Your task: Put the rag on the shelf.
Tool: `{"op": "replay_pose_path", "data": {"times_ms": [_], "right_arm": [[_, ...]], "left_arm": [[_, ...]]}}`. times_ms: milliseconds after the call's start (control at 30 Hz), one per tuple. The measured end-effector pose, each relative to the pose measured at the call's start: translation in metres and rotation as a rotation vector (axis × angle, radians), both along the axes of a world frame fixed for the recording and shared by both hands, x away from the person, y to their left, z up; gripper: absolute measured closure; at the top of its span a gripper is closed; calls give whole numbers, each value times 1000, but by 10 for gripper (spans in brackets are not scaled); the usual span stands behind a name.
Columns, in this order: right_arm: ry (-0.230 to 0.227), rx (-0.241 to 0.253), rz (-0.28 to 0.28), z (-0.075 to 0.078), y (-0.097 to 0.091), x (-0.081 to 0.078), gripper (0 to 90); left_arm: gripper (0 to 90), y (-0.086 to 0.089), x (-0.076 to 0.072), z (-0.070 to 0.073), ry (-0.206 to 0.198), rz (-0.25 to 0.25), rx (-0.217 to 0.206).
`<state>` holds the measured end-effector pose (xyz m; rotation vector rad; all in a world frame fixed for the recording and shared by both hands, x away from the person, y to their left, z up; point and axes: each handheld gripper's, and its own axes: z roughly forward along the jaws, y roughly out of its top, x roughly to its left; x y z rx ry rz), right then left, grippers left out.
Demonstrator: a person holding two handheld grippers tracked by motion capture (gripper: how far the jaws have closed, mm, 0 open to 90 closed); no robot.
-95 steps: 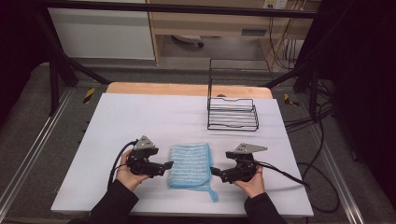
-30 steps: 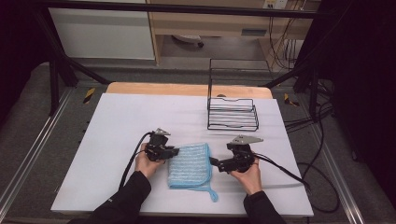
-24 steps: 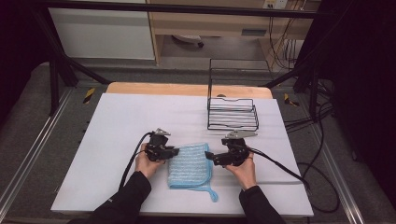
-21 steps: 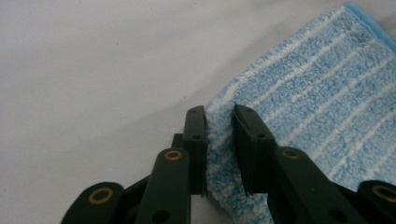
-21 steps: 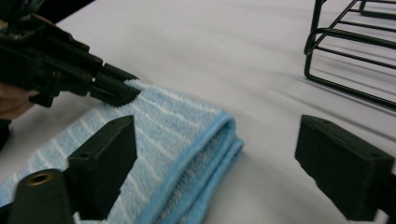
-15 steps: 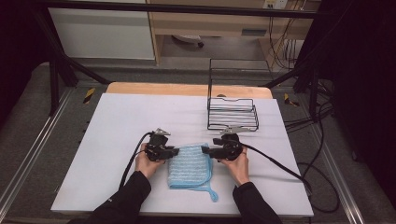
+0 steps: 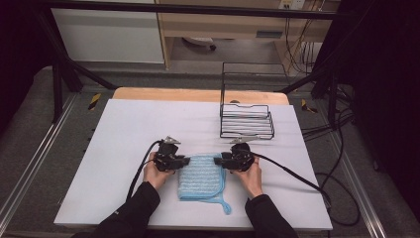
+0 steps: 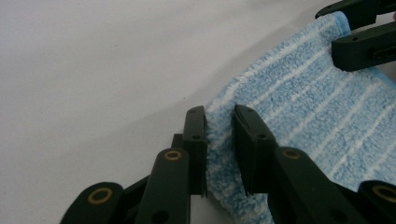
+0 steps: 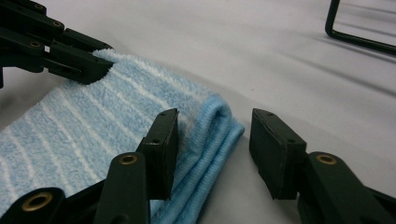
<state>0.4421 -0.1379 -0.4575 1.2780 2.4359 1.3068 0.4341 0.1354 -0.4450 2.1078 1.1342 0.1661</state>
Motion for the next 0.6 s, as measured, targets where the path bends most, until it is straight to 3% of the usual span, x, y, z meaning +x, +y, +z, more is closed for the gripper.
{"op": "replay_pose_path", "data": {"times_ms": [133,333,600], "right_arm": [[6,11,4,-1,1,-2,604],[60,37,-1,-1,2,-2,729],[73,52,-17,1,2,-2,781]], "left_arm": [[745,2,0,-1,6,-2,-18],[752,2,0,0,3,0,-14],[792,4,1,1,18,10,-37]]}}
